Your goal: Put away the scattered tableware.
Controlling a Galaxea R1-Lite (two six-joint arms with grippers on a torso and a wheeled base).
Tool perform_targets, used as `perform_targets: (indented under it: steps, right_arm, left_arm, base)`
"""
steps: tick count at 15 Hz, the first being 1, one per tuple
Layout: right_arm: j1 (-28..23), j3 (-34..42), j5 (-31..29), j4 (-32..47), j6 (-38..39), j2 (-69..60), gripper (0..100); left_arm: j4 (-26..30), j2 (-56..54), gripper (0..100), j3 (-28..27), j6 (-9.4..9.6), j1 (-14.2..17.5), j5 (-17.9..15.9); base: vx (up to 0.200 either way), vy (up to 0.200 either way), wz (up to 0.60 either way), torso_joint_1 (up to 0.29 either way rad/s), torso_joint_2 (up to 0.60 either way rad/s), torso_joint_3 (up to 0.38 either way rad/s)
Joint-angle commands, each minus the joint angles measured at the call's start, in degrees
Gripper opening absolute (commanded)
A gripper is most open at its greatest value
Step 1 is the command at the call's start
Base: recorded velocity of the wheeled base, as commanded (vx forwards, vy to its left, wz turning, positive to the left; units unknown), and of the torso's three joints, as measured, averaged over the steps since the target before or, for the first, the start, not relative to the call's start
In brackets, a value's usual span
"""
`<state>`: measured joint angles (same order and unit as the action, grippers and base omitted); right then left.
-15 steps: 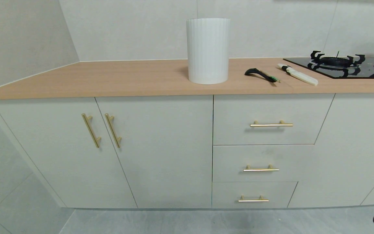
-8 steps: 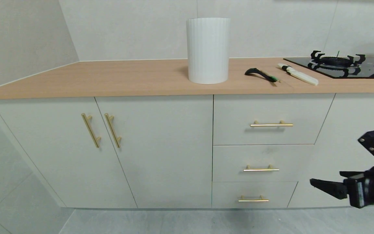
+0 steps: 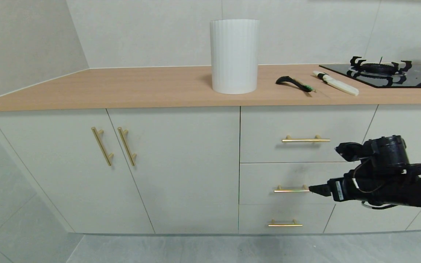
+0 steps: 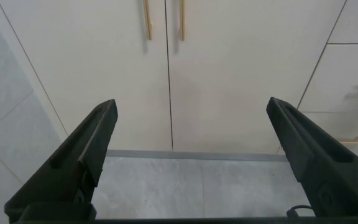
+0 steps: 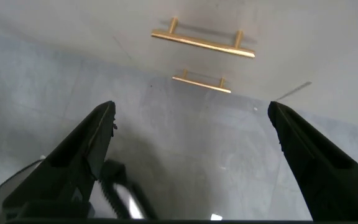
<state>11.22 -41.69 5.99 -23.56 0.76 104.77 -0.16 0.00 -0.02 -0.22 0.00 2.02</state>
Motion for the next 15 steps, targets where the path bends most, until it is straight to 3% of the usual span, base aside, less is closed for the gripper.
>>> perform_targets:
  steps: [1,8,15]
  right_arm:
    - [0.0,-1.4,0.2,-7.1,0.3,12.0,100]
    - [-3.6,-1.8,-0.4,-11.2,0.0,19.5,100]
    - [-3.2,-1.3,-5.9,-27.2,0.4,27.1,100]
  left_arm:
    - [0.0,0.0,100,0.0,-0.04,0.0,0.1]
    - [0.0,0.0,100,0.0,-0.04,0.0,0.1]
    - [0.0,0.0,100,0.0,-0.04,0.0,0.1]
  base:
    - [0.0,0.0,0.0,0.0,0.0,0.0]
    - [0.0,0.0,0.0,0.0,0.0,0.0]
    - [0.0,0.0,0.0,0.0,0.0,0.0]
